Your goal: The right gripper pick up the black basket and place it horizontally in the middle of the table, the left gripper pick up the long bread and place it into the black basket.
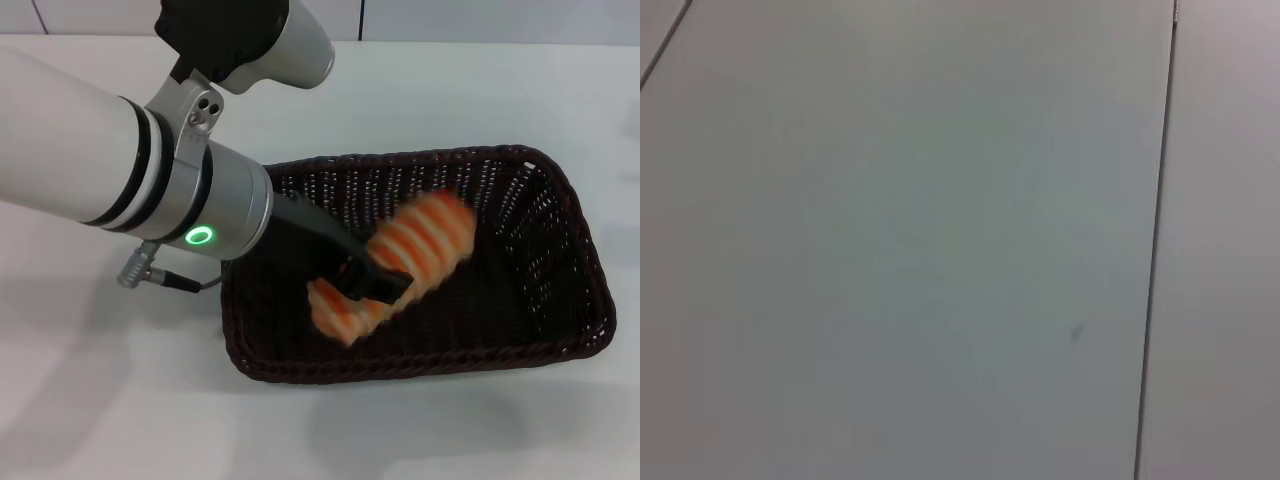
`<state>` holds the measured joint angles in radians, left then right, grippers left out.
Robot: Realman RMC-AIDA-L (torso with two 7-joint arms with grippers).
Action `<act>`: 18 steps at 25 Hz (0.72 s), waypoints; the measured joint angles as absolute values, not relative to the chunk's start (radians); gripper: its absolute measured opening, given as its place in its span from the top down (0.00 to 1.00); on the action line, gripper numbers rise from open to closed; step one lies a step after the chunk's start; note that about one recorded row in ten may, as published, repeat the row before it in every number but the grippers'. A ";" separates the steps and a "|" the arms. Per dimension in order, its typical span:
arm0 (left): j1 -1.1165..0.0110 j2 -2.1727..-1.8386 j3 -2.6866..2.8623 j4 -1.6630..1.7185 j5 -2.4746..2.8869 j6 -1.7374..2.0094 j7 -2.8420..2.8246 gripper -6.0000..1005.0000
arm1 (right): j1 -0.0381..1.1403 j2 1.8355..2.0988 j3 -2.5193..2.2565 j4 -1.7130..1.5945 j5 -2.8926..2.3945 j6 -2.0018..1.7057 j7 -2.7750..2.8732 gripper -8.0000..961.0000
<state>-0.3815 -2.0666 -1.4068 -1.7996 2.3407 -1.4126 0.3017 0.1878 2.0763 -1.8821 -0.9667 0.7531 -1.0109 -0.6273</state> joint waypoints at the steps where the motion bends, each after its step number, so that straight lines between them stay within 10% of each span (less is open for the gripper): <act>1: -0.382 -2.066 -1.409 -1.799 2.341 -1.412 0.302 0.56 | 0.188 2.077 -1.882 -0.967 0.753 -1.011 -0.627 0.71; 8: -0.374 -2.065 -1.417 -1.798 2.342 -1.394 0.303 0.18 | 0.190 2.078 -1.883 -0.967 0.753 -1.011 -0.627 0.71; 18: -0.326 -2.063 -1.562 -1.751 2.388 -1.180 0.329 0.15 | 0.193 2.079 -1.884 -0.969 0.753 -1.011 -0.627 0.71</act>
<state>-0.3260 -2.0628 -1.5622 -1.7511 2.3878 -1.1798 0.3293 0.1928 2.0786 -1.8839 -0.9690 0.7531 -1.0109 -0.6274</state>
